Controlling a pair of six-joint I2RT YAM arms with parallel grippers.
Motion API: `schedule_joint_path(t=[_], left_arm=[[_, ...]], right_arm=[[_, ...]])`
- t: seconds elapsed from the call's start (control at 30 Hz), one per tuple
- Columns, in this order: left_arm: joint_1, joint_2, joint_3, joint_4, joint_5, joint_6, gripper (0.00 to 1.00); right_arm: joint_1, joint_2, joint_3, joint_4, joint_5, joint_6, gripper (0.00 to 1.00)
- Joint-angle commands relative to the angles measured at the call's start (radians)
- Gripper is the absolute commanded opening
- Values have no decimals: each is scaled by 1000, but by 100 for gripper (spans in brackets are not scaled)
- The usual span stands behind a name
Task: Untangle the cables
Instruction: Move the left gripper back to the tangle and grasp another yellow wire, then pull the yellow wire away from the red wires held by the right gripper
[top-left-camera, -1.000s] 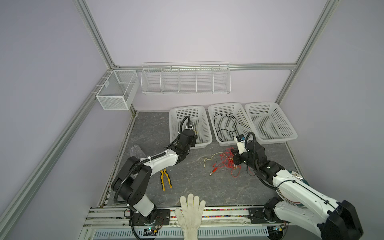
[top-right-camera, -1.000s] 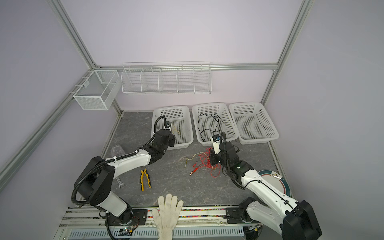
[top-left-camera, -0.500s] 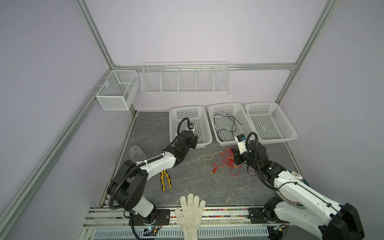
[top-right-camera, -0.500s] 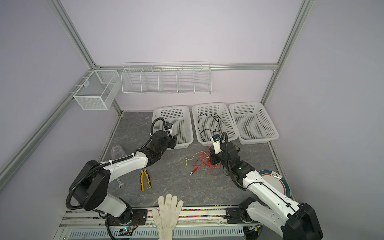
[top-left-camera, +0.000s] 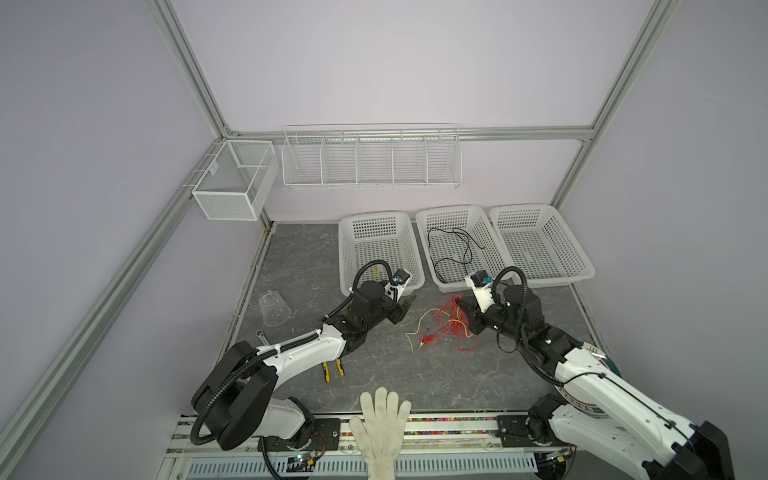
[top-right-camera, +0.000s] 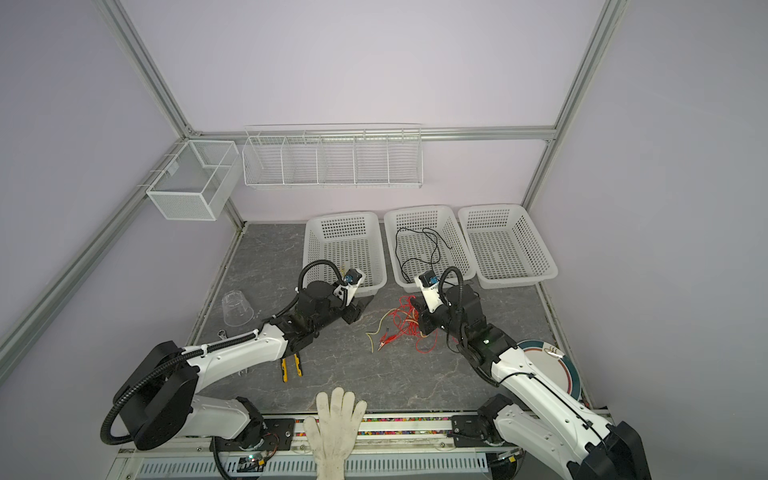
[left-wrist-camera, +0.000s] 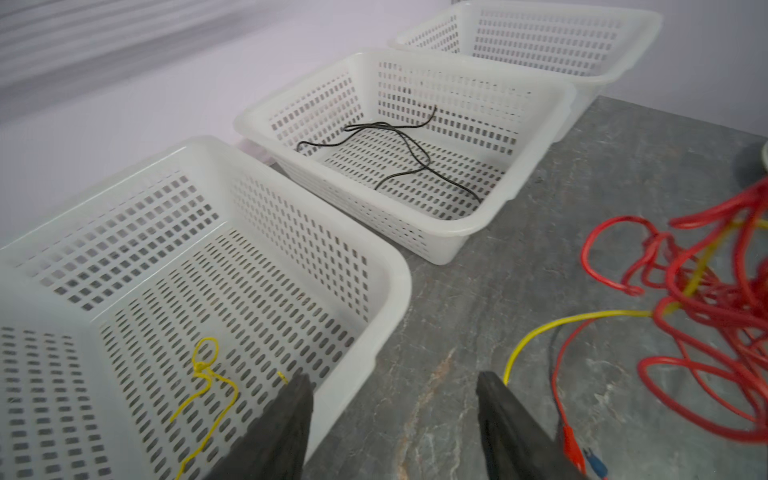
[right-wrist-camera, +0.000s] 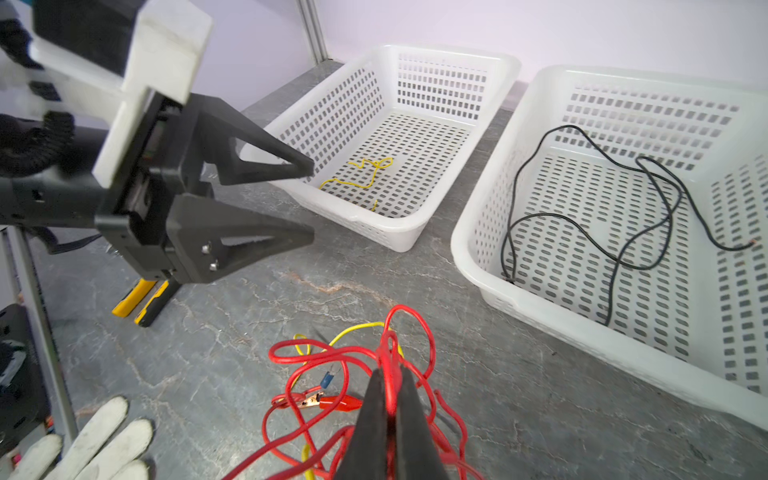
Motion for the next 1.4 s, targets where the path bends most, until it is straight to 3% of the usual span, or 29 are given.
schedule_joint_path(t=[0.0,0.27,0.63,0.73,0.9,1.1,1.27,1.37], left_arm=[[-2,-12,-30,55,81,27,63],[-3,-13,-74,140,220,7,63],[-25,80,-51,209,297,-17,63],[-41,111,-32,207,300,2,62],[-78,148,-22,249,205,46,61],[-81,161,-38,344,146,48,44],[-82,149,-51,354,123,51,1],[-83,135,-53,329,99,46,0]], right_arm=[[5,-20,47,31,-73,-40,6],[6,-28,84,37,-113,-55,6],[5,-26,115,66,-169,-53,6],[5,-26,120,70,-175,-47,6],[5,-26,122,76,-194,-37,6],[5,-32,116,77,-186,-33,6],[5,-27,114,62,-88,-21,6],[6,-13,107,57,8,-6,6]])
